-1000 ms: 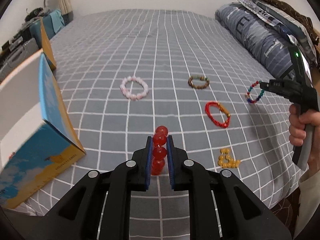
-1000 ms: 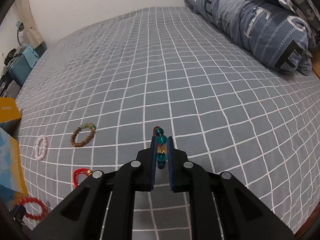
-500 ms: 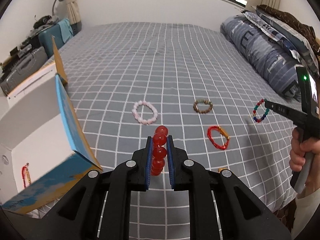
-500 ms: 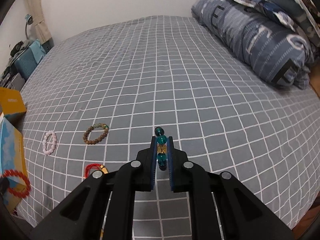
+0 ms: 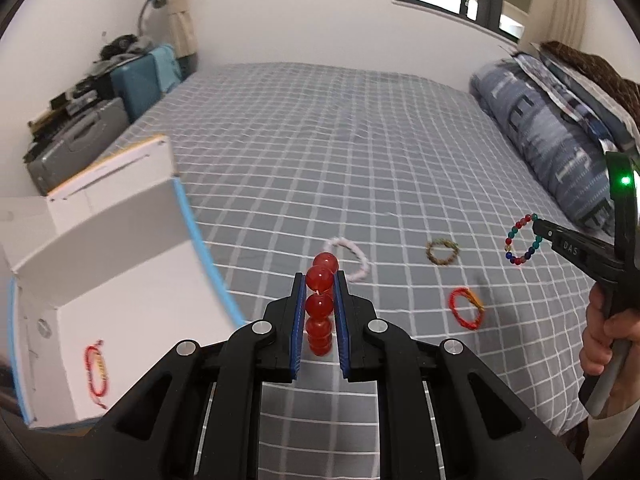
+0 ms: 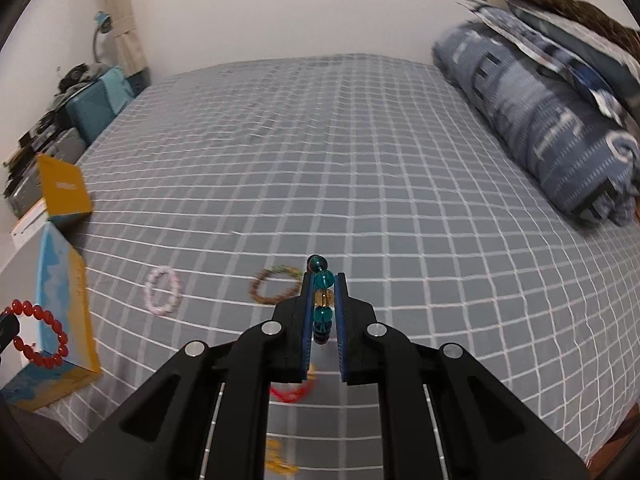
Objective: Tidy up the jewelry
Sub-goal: 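Carry the red bead and multicolour bracelets with both tools into the white box, then open both tools to release the bracelets inside the box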
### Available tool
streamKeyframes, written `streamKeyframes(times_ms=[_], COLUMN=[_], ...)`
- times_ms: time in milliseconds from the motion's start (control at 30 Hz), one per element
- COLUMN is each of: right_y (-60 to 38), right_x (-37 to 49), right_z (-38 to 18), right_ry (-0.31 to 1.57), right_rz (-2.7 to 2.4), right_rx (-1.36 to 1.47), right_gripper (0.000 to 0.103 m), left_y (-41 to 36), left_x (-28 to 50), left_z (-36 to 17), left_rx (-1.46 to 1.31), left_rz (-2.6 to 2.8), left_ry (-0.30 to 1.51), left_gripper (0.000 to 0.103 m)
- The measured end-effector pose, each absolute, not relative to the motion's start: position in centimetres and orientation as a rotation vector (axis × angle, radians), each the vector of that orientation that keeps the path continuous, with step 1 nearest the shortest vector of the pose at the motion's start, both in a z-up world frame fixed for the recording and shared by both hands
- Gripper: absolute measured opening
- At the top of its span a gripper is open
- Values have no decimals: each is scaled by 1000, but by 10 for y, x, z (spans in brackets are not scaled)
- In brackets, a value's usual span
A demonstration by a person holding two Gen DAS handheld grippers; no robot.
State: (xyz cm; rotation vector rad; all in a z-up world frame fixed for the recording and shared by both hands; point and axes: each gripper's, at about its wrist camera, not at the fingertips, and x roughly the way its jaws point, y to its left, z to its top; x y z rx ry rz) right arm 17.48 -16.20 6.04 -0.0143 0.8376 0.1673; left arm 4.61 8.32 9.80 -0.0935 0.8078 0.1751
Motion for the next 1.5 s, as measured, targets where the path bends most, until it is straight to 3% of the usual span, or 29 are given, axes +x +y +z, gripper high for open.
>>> streamKeyframes(times_ms=[400,833,1500], right_y=[-19,130,216], right_x=[152,90,69], right_z=[89,105,17], right_ry=[796,750,888], right_rz=[361,637,713], right_rx=[-97,-155,-313], right_gripper=[9,9,9], left_y=[193,295,328], left_x=[9,-32,-42], left_z=[122,93,30], left_rx=[-152,-269,-312], left_rz=[385,560,582], left_ry=[783,827,933], left_gripper=[13,13,13])
